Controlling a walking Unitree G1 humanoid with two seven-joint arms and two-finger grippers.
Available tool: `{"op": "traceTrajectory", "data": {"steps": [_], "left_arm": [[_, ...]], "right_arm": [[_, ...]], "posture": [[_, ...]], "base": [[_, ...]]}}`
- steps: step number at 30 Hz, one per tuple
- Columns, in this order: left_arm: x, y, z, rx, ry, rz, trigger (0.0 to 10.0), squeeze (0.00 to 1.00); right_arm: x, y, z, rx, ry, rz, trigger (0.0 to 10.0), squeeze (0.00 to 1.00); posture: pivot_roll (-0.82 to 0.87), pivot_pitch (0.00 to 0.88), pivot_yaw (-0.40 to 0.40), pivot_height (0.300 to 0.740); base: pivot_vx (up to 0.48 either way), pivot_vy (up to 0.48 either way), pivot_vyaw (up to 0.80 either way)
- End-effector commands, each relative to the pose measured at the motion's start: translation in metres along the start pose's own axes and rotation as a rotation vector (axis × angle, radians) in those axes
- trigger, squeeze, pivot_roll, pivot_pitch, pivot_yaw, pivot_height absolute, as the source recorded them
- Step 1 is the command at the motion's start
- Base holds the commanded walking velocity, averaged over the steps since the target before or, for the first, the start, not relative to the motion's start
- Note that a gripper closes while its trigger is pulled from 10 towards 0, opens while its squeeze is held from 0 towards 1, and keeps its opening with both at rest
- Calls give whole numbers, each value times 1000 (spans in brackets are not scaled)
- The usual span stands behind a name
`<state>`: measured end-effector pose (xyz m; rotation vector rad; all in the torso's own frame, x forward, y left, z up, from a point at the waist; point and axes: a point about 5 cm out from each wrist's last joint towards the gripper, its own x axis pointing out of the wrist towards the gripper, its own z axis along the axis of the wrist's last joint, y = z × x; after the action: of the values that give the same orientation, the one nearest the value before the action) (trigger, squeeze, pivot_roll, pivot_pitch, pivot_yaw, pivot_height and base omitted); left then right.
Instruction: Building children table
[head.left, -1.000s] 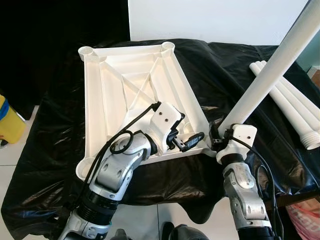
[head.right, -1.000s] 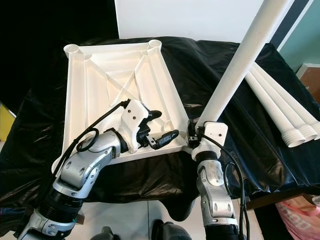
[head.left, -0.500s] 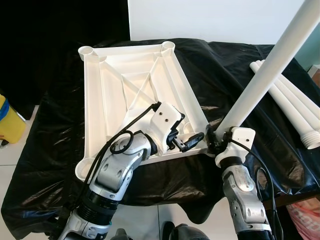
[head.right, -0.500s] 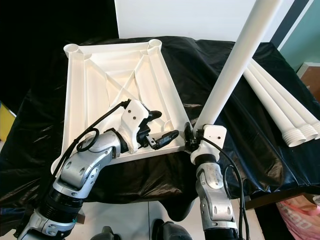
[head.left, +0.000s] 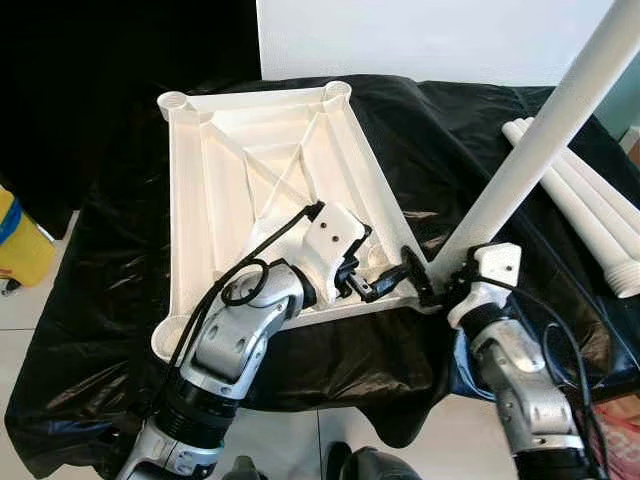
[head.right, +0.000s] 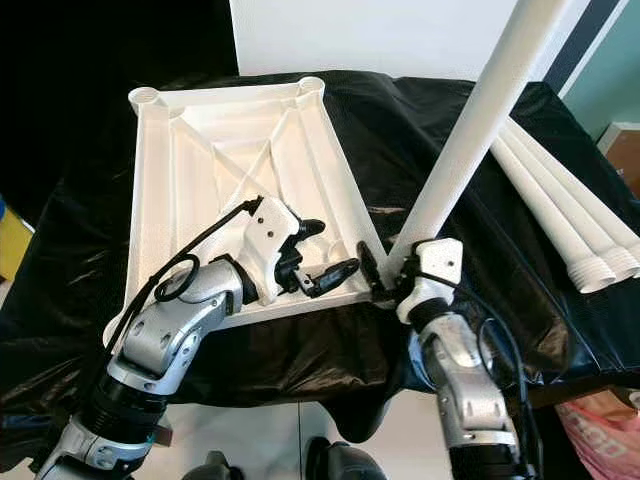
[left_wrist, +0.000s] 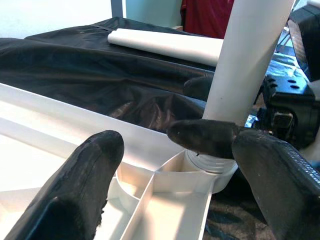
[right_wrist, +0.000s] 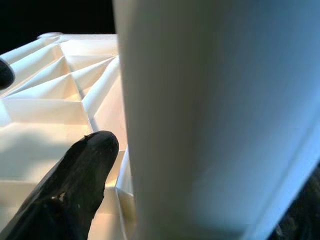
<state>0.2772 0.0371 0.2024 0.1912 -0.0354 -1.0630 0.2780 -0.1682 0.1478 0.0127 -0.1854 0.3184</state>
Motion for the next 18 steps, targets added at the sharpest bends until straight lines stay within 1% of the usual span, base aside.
{"op": "traceTrajectory", "data": {"steps": [1, 5, 10, 13, 16, 17, 18], "left_arm": [[3, -4, 2, 6, -12, -9, 10000, 0], [2, -5, 3, 3, -13, -3, 10000, 0], [2, -6, 2, 0, -12, 0, 10000, 0], [1, -5, 2, -1, -9, -1, 10000, 0], [1, -5, 2, 0, -8, -2, 10000, 0], [1, -5, 2, 1, -7, -3, 10000, 0], [1, -4, 2, 2, -7, -3, 10000, 0]], "right_arm": [[-3, -2, -7, 17, 32, 23, 10000, 0], [-2, -8, -6, 5, 50, 122, 10000, 0], [-2, -11, -6, 0, 54, 158, 10000, 0], [0, -14, -5, -16, 65, 225, 10000, 0], [1, -16, -6, -30, 71, 256, 10000, 0], [1, -17, -5, -37, 72, 267, 5137, 0], [2, -19, -5, -41, 71, 272, 5137, 0]], "posture": [[20, 126, -91, 740], [25, 134, -96, 740], [24, 137, -93, 740], [24, 140, -89, 740], [23, 141, -86, 740], [21, 142, -84, 740], [21, 142, -84, 740]], "base": [[0, 0, 0], [0, 0, 0], [0, 0, 0], [0, 0, 0], [0, 0, 0], [0, 0, 0], [0, 0, 0]]}}
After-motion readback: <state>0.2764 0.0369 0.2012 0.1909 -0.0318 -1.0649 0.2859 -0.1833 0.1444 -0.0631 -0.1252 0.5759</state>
